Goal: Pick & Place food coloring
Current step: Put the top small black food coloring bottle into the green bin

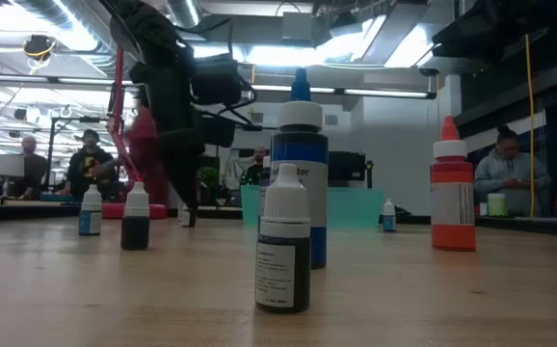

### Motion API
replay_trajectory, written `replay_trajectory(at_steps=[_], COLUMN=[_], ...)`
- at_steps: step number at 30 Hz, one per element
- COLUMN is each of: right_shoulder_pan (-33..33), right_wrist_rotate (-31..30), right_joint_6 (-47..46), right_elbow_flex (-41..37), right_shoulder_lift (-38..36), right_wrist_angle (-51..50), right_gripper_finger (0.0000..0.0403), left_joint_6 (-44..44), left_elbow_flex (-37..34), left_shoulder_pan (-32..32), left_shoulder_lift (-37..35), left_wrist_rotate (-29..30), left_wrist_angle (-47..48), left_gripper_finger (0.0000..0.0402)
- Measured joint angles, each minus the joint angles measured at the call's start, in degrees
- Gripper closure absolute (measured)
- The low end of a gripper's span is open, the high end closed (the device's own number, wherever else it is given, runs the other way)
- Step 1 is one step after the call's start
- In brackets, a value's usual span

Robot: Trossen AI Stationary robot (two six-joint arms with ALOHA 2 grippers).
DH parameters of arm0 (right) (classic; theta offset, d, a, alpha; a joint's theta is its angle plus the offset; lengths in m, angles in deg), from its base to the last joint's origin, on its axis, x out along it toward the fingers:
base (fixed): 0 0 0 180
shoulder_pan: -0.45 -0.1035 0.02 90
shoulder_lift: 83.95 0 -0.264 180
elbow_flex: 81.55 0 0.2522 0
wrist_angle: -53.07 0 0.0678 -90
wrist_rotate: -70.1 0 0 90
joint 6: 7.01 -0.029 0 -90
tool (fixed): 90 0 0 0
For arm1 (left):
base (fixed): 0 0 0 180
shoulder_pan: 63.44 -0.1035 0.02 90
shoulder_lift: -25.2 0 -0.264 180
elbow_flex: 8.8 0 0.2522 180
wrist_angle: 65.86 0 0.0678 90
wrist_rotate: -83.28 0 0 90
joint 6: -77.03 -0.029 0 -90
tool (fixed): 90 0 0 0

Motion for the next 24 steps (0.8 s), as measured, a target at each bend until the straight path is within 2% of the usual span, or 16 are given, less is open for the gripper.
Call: replay_trajectory(at_steps=[3, 10, 14, 18, 24], right_shoulder_pan=[-0.02, 0.00, -0.02, -0.01, -0.01], right_wrist_rotate=[0.71, 0.71, 0.71, 0.73, 1.20], right_joint_6=[0.01, 0.14, 0.16, 0.01, 0.01], right_elbow_flex=[0.00, 0.00, 0.00, -0.02, -0.02], right_shoulder_lift=[0.01, 0.11, 0.63, 1.52, 3.02], right_wrist_angle=[-0.01, -0.01, -0.01, -0.01, -0.01], right_gripper_finger=[0.0227, 0.0228, 0.0228, 0.0228, 0.0228], left_joint_6=[-0.77, -0.86, -0.93, -0.91, -0.93], left_elbow_flex=[0.00, 0.00, 0.00, 0.00, 0.00], left_shoulder_pan=[0.00, -0.15, -0.15, -0.15, -0.15], left_shoulder_lift=[0.00, 0.00, 0.00, 0.00, 0.00], left_wrist_rotate=[0.05, 0.49, 0.63, 0.66, 0.63], left_wrist_angle=[0.54, 0.87, 0.87, 0.87, 0.87], left_gripper_finger=[0.0304, 0.0269, 0.0264, 0.0275, 0.0314])
